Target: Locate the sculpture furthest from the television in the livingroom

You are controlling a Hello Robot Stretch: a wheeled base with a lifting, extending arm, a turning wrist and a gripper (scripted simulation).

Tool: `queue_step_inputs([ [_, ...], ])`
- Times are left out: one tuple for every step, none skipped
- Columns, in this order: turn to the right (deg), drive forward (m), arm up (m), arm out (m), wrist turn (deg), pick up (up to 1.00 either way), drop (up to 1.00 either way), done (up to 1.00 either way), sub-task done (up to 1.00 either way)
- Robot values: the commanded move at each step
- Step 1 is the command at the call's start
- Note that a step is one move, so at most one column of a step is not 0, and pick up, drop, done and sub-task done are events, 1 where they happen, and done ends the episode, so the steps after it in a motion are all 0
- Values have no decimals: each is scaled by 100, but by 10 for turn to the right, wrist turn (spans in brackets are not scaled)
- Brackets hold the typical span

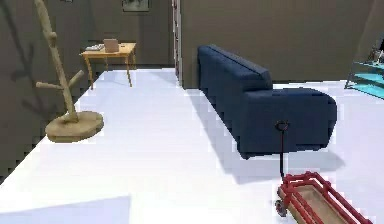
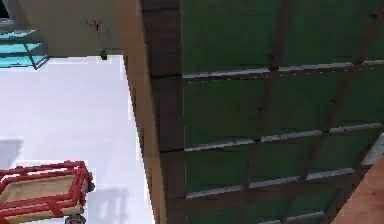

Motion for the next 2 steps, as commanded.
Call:
queue_step_inputs([
  [450,0,0,0,0,0,0,0,0],
  [0,55,0,0,0,0,0,0,0],
])
